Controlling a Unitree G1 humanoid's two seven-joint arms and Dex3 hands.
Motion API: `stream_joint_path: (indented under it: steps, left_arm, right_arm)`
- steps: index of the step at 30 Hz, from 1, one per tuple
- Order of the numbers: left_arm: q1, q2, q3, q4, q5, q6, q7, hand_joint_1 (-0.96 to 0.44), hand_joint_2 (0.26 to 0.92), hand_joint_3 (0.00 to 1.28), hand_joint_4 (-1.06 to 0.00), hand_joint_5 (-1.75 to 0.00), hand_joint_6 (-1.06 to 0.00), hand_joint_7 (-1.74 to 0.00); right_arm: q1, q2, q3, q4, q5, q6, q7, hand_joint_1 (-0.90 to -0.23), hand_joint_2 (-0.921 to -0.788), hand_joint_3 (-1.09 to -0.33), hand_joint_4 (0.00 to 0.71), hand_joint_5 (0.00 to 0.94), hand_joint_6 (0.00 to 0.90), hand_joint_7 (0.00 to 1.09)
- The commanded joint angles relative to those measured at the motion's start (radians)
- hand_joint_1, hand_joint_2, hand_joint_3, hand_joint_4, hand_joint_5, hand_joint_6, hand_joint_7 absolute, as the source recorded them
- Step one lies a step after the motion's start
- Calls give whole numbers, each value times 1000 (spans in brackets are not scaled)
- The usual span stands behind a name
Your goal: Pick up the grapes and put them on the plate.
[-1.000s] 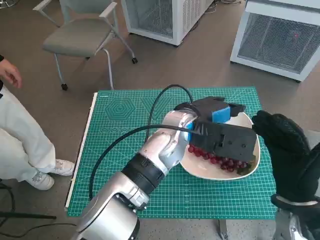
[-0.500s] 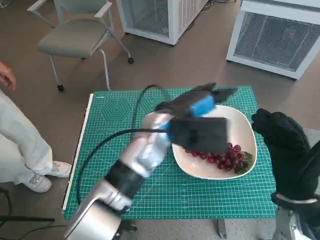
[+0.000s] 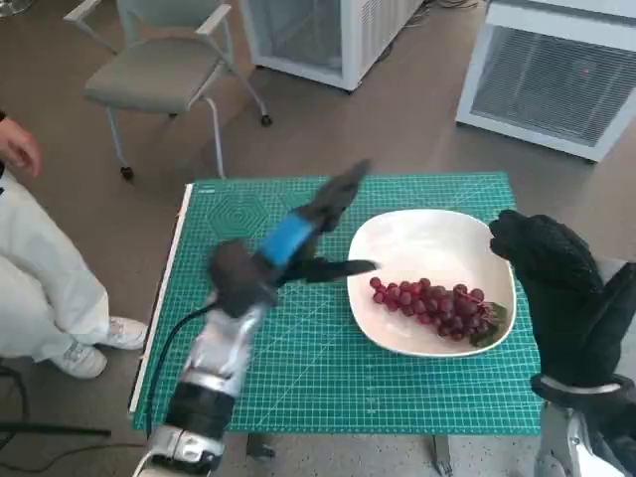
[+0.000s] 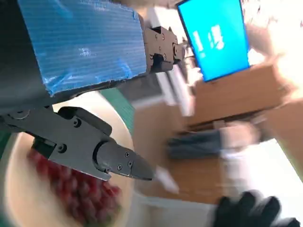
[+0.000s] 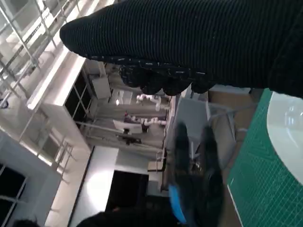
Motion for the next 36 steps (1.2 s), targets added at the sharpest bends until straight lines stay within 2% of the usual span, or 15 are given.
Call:
stream_joint_path:
  steps: [1,9,16,25,36]
  left_arm:
    - [60,35,80,26,-111,-31,-98,-397,842,1,-29,-10,-146,-22]
    - [127,75,124,-19,-166,-44,-154,-373,870,9,-69,-14,-182,-21]
    - [171,71,134,-99,-181,-39,-123,-407,895,10,-101,-15,-220,-24]
    - [196,58,129,-148,-172,-49,-81,-411,904,5,-116,-8,-219,-11]
    - [204,52,117,-138,-172,-55,-90,-378,903,0,-128,-6,-222,-6]
  right_arm:
    - [-4,3,6,24,-3,11,1,-384,-921,-626,413,711,183,993]
    - [-15,5,10,39,1,6,8,-384,-921,-623,419,702,186,981]
    - [-25,0,9,53,8,4,19,-385,-921,-622,425,696,190,972]
    - [-36,0,6,66,10,2,28,-385,-921,-620,429,690,194,964]
    - [-38,-3,5,66,16,2,39,-387,-921,-619,433,682,197,956]
